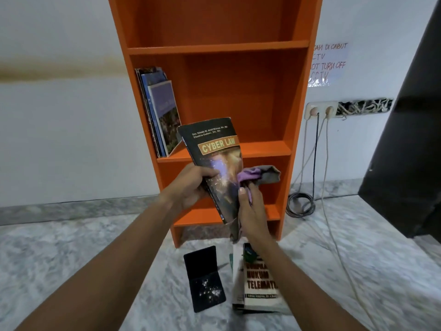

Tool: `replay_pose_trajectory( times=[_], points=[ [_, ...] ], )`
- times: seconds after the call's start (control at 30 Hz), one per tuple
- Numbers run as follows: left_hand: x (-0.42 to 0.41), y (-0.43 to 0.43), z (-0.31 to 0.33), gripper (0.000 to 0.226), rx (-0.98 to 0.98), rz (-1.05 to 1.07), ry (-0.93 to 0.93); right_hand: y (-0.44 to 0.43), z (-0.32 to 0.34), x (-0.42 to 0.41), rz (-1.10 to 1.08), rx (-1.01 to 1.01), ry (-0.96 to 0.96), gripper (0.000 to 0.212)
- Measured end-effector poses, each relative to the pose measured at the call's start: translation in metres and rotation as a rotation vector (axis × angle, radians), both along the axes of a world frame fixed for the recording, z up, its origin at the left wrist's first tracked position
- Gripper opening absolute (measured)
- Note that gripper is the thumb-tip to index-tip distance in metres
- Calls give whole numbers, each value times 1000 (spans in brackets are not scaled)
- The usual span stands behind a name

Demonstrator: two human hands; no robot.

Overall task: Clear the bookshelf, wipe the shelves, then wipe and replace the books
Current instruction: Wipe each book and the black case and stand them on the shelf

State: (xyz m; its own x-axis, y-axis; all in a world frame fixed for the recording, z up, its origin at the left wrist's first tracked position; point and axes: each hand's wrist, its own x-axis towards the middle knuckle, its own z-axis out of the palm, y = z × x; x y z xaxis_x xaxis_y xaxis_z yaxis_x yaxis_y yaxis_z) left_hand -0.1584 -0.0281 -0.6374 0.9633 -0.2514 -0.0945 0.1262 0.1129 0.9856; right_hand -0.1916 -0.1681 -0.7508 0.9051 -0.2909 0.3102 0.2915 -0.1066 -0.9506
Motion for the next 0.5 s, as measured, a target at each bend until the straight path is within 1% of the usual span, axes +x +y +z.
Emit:
replay_pose_trajectory(
  times=[0.07, 0.13, 0.17, 0.2, 0.23, 0.27, 0.3, 0.33, 0.37, 0.43, 0.47, 0.5],
  points=[
    [2, 5, 4, 22, -19, -53, 18, -13, 6, 23, 134, 275, 71, 37],
    [6, 12, 12, 21, -26, -99, 0, -22, 15, 36, 280, 567, 64, 45],
    [8, 16, 15, 21, -26, -122, -17, -25, 18, 40, 349, 714, 54, 43],
    [12, 22, 20, 21, -6, -146, -42, -27, 22, 43, 383, 811, 41, 37],
    [15, 27, 23, 20, 42, -169, -64, -30, 26, 44, 405, 840, -8, 31],
    [19, 34, 27, 20, 131, -184, -93, -32, 29, 49, 397, 814, -56, 32],
    [22, 39, 29, 22, 251, -188, -124, -34, 30, 52, 361, 766, -73, 42],
    [24, 44, 31, 26, 370, -184, -156, -35, 30, 59, 303, 715, -69, 57],
    [25, 47, 31, 29, 443, -169, -177, -35, 29, 64, 248, 701, -62, 68],
    [29, 54, 27, 36, 456, -125, -179, -29, 29, 74, 149, 655, -31, 82],
    [32, 55, 24, 39, 435, -94, -181, -24, 34, 75, 69, 617, -3, 79],
    [34, 55, 21, 41, 412, -43, -201, -19, 39, 75, 0, 568, -3, 66]
  ],
)
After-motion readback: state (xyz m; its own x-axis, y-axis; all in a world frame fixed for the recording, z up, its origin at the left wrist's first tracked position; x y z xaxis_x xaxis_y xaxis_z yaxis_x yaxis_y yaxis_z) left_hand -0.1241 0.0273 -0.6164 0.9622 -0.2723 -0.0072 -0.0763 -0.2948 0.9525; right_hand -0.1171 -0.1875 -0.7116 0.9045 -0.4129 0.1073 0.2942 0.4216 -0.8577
